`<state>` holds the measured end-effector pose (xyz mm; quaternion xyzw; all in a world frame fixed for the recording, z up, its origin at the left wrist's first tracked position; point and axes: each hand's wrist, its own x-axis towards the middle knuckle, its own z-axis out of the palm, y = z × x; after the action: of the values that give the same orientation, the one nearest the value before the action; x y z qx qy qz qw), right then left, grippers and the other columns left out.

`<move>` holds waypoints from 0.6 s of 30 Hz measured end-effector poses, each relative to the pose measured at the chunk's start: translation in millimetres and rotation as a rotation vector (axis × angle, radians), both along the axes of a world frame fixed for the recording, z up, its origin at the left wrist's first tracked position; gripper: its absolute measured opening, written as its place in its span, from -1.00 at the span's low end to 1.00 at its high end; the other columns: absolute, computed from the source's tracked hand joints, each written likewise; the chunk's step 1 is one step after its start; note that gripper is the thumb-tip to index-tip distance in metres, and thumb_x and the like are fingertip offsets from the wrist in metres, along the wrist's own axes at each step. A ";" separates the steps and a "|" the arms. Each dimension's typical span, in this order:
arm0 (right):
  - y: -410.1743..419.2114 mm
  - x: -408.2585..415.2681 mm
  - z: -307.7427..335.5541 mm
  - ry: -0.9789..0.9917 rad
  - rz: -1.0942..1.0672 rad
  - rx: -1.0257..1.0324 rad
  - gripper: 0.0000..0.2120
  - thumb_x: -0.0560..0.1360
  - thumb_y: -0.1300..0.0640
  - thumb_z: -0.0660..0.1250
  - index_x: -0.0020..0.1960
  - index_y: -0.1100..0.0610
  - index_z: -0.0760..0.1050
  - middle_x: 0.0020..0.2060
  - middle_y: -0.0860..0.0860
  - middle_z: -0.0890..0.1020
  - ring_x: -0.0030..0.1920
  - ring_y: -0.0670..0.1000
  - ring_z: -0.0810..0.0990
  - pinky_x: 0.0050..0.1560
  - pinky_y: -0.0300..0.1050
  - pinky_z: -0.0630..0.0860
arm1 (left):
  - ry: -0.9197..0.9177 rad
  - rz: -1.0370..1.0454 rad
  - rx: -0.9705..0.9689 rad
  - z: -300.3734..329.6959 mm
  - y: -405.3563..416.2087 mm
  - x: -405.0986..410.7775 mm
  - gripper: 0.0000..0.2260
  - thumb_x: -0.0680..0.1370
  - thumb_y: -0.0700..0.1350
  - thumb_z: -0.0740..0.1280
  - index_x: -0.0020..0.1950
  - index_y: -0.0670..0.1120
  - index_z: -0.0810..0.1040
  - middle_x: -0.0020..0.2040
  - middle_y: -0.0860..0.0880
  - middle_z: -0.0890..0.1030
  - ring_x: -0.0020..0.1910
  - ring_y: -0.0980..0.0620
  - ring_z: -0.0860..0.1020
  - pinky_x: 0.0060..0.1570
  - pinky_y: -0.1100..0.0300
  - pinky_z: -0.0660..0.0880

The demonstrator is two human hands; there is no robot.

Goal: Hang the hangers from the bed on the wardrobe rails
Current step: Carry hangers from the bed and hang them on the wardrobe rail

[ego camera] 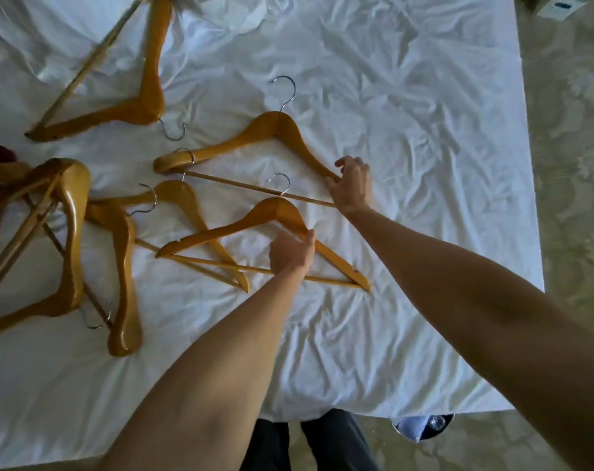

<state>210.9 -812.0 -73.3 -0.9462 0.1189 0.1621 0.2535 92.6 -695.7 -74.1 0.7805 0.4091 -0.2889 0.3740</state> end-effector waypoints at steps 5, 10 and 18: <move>0.2 12.5 -27.0 0.089 0.030 -0.038 -0.72 0.43 0.14 0.41 0.14 0.04 0.61 0.07 0.04 0.63 0.08 0.10 0.61 0.06 0.00 0.56 | -0.020 0.152 -0.021 -21.9 -14.2 13.0 -0.52 0.37 0.27 0.29 -0.07 -0.14 0.64 -0.19 -0.11 0.72 -0.21 -0.17 0.71 -0.06 -0.03 0.67; -1.3 -24.4 1.6 0.274 -0.042 0.065 -0.81 0.42 0.08 0.37 0.03 0.01 0.63 -0.17 -0.01 0.64 -0.16 0.05 0.63 -0.20 -0.06 0.58 | -0.122 0.124 0.000 40.2 -10.9 -17.3 -0.72 0.50 0.07 0.34 -0.12 -0.16 0.64 -0.22 -0.04 0.67 -0.20 -0.06 0.60 -0.11 0.12 0.49; 13.1 -158.3 128.0 0.234 -0.215 0.333 -0.86 0.33 0.22 0.37 -0.31 0.08 0.42 -0.46 0.00 0.49 -0.40 0.03 0.51 -0.32 0.01 0.50 | -0.344 0.268 -0.068 157.4 34.9 -110.7 -0.75 0.54 0.06 0.40 -0.26 -0.05 0.57 -0.35 0.01 0.65 -0.32 0.05 0.65 -0.17 0.04 0.63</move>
<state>52.6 -798.9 54.6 -0.8480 0.2192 0.2600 0.4065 -18.1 -660.8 83.3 0.7440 0.4291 -0.1129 0.4996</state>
